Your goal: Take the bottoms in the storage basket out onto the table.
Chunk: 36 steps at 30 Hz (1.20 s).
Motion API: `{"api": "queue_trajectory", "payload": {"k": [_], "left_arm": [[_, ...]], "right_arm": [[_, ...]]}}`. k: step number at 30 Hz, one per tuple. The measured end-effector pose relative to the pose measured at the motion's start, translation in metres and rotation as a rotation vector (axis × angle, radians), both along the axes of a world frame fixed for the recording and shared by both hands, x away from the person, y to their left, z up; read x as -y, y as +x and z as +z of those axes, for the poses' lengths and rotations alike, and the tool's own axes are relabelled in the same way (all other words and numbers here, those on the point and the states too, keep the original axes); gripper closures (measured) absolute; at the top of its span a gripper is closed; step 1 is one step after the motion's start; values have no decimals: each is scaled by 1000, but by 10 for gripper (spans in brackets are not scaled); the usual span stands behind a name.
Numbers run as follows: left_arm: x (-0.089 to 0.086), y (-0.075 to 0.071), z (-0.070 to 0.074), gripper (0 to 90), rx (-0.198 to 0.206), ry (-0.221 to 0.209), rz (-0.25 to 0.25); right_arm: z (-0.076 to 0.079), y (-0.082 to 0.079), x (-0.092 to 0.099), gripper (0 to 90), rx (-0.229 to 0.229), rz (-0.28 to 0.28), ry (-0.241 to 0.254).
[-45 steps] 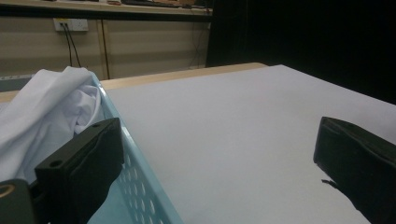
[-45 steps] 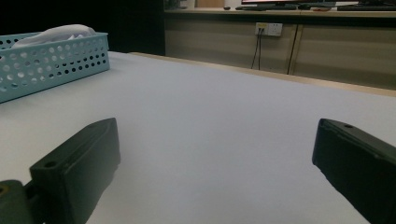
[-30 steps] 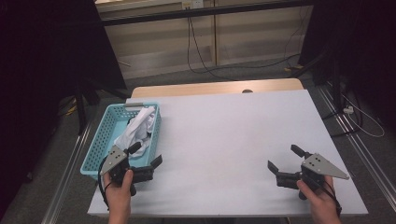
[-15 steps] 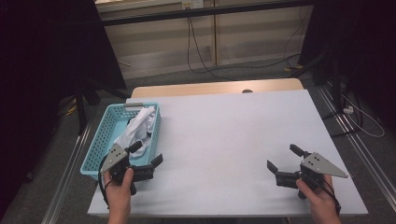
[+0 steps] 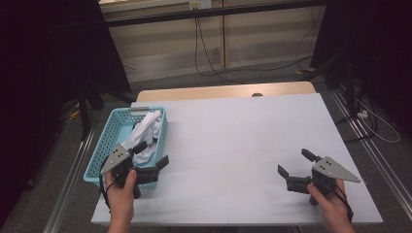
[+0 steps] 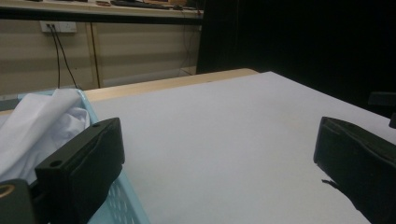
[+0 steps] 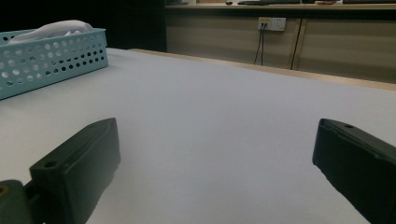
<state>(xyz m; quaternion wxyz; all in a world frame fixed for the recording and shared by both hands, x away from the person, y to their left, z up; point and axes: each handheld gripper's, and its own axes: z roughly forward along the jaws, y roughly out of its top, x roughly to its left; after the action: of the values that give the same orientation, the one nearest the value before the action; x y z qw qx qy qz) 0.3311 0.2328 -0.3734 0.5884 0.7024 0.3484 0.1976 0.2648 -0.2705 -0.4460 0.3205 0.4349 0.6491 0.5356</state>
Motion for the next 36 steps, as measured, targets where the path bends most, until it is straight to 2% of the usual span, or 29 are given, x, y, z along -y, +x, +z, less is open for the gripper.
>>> {"api": "queue_trajectory", "payload": {"k": [1, 5, 12, 15, 20, 23, 27, 36], "left_arm": [[1, 3, 3, 20, 1, 18, -2], [2, 7, 9, 20, -1, 12, -13], [4, 15, 25, 20, 19, 23, -24], [5, 17, 27, 20, 18, 27, -29], [5, 27, 28, 20, -10, 46, -35], [5, 31, 29, 20, -16, 42, -43], [4, 38, 33, 20, -11, 41, -43], [4, 53, 40, 21, -17, 49, -32]], "right_arm": [[0, 0, 0, 2, -1, -1, 7], [0, -1, 0, 2, 0, 3, 4], [0, 0, -1, 2, -5, 11, -9], [0, -2, 0, 2, -3, 10, -14], [-1, -3, -1, 2, -7, 10, -17], [-1, -3, -1, 2, -7, 12, -21], [-2, -5, -1, 2, -19, 8, -24], [-2, -6, -3, 2, -10, 16, -37]]}}
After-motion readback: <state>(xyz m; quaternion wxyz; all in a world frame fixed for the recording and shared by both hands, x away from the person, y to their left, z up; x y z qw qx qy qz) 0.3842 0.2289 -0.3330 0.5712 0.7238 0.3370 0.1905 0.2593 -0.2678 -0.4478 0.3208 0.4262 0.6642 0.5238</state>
